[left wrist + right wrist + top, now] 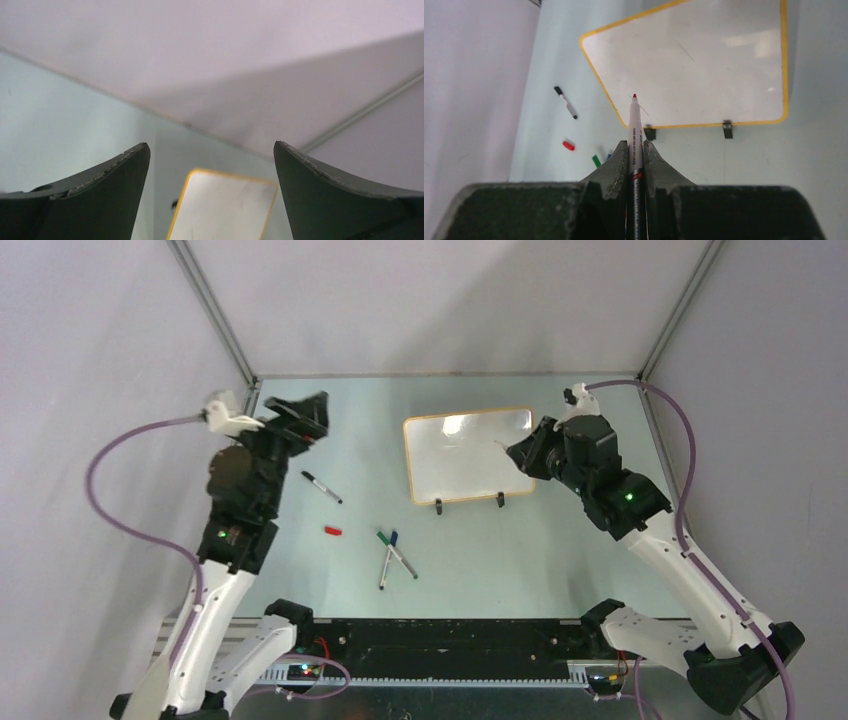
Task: Write a sentence on the whiteboard
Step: Adjust the whiteboard marker.
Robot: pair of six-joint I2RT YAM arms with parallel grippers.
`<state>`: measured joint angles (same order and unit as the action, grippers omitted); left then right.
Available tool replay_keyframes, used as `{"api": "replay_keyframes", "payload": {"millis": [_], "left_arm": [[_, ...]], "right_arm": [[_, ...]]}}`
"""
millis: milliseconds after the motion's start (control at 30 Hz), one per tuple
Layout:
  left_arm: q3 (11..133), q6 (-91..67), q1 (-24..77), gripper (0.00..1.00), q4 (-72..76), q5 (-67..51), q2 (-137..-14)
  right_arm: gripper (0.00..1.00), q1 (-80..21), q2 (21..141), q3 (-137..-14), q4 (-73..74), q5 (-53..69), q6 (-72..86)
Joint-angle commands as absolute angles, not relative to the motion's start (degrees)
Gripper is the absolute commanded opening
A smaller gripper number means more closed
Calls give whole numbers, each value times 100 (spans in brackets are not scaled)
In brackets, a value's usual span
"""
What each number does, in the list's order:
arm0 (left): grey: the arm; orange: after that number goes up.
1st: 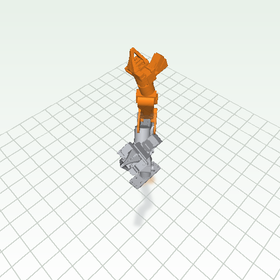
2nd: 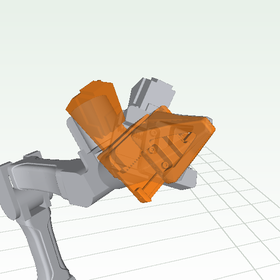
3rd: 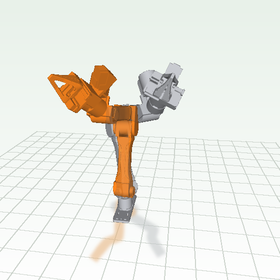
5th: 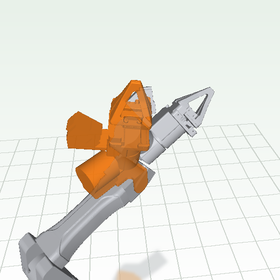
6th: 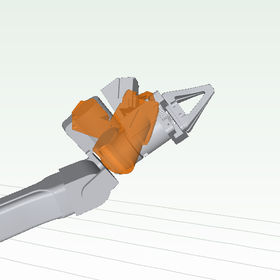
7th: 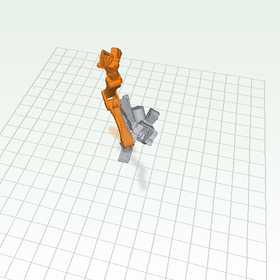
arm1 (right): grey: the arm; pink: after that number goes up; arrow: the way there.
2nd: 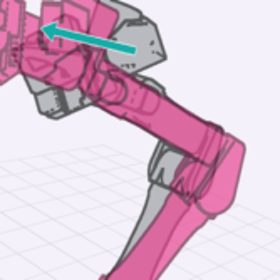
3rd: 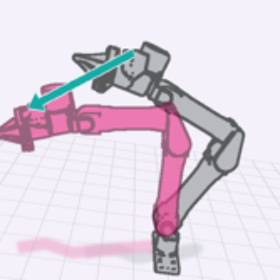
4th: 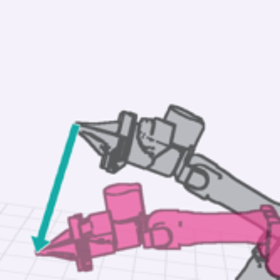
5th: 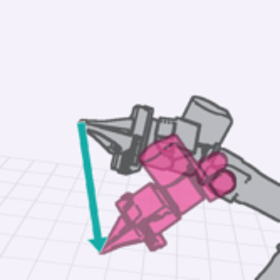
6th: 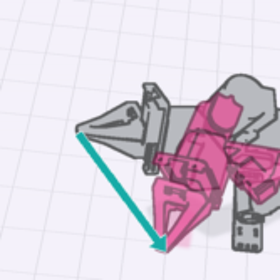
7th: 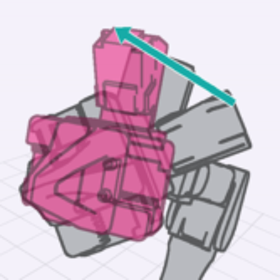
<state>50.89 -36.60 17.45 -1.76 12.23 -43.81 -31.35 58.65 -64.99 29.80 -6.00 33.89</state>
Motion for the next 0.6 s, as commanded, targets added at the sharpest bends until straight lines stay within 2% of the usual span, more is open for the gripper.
{"api": "replay_keyframes", "payload": {"millis": [0, 200, 367, 567], "left_arm": [[6009, -3777, 1530, 99, -869, 1614, -4723], [6357, -3783, 1326, 100, -879, 1376, -5420], [5006, -3626, 1151, 99, 639, 423, -5407], [4513, -3530, 1122, 99, 404, -486, -5959]], "right_arm": [[0, -3129, 5991, -7083, 2369, -575, 3384], [0, -3080, 6430, -7957, 2485, -945, 2891], [0, -3065, 6544, -7905, 2499, -1040, 2665], [0, -3080, 6589, -7470, 2258, -820, 2662]]}}
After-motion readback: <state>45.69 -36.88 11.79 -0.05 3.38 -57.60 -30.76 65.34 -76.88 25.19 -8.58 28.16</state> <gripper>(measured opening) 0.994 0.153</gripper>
